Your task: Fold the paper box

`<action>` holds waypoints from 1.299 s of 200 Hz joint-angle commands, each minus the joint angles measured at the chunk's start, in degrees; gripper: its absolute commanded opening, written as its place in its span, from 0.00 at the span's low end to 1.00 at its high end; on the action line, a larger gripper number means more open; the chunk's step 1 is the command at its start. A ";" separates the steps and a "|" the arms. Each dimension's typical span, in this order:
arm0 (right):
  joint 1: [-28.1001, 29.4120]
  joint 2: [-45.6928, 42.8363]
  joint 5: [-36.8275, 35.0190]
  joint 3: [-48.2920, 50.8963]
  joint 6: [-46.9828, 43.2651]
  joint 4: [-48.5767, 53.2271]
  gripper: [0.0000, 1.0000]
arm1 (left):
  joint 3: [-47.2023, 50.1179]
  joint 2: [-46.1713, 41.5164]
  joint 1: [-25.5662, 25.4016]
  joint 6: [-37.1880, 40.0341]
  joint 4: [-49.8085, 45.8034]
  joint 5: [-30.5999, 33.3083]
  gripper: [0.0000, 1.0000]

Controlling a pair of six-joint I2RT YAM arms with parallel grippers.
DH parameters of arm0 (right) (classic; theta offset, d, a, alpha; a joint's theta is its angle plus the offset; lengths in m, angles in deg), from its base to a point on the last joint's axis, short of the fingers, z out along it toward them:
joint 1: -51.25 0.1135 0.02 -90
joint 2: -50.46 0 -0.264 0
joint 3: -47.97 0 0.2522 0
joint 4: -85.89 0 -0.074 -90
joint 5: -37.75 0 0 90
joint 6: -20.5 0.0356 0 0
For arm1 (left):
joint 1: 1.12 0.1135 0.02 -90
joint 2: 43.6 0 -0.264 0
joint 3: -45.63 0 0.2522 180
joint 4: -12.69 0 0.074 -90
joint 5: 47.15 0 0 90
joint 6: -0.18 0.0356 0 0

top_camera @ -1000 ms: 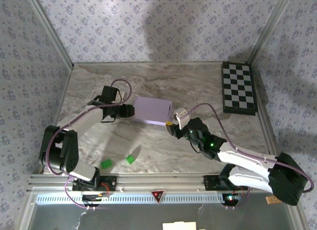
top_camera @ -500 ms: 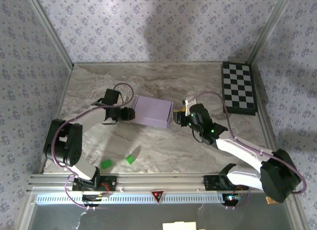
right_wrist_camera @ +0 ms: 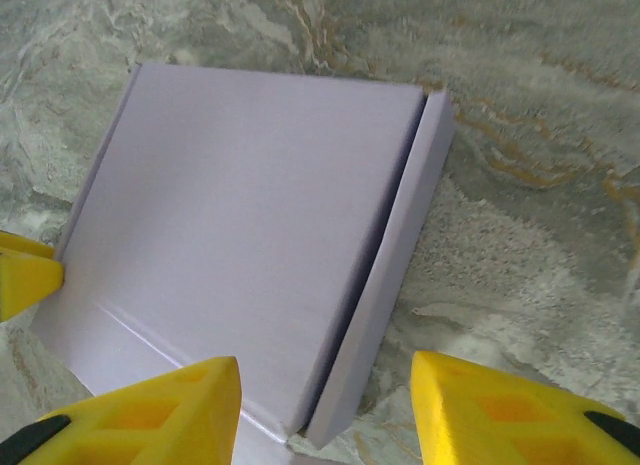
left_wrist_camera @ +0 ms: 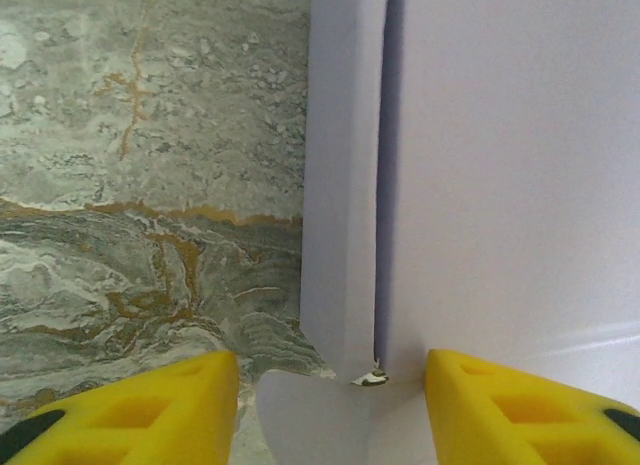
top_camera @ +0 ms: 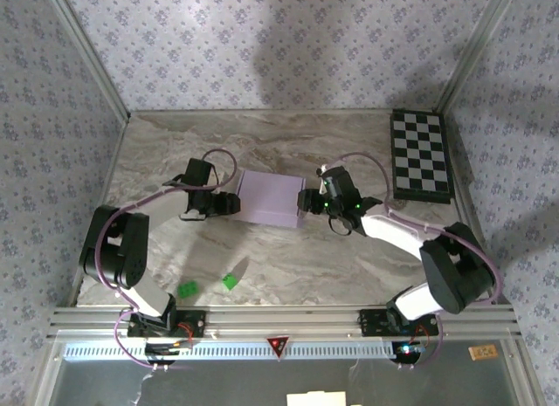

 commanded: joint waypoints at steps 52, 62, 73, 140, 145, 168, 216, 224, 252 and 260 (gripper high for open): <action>-1.12 8.31 8.54 -5.35 2.49 3.27 0.46 | -9.27 1.74 2.07 2.94 -6.51 -4.32 0.58; -1.18 8.97 8.20 -5.44 2.33 3.42 0.45 | -10.70 3.68 2.07 3.80 -7.76 -5.87 0.56; -1.33 9.75 8.04 -5.37 2.17 3.40 0.44 | -11.30 5.29 2.07 4.16 -8.01 -7.28 0.54; -2.25 16.58 9.52 -4.84 1.86 2.78 0.32 | -10.35 11.32 1.83 4.39 -6.50 -11.90 0.35; -2.22 16.90 9.53 -4.82 1.88 2.76 0.30 | -10.16 11.49 1.81 4.39 -6.34 -12.17 0.30; -1.80 17.25 9.28 -5.05 1.48 2.91 0.24 | -9.51 11.58 1.26 4.31 -5.89 -12.80 0.22; -0.43 15.70 7.50 -7.04 -0.68 5.86 0.09 | -8.79 9.82 -1.66 3.96 -5.96 -12.65 0.13; -0.42 14.99 7.21 -7.10 -1.19 6.65 0.07 | -8.42 9.22 -2.16 3.87 -6.12 -12.65 0.12; -0.18 12.05 7.82 -7.26 -2.91 10.50 0.05 | -5.42 5.57 -3.83 2.94 -6.29 -12.55 0.13; 0.06 11.21 7.90 -7.11 -3.56 11.82 0.05 | -3.90 4.45 -4.35 2.46 -5.78 -12.64 0.14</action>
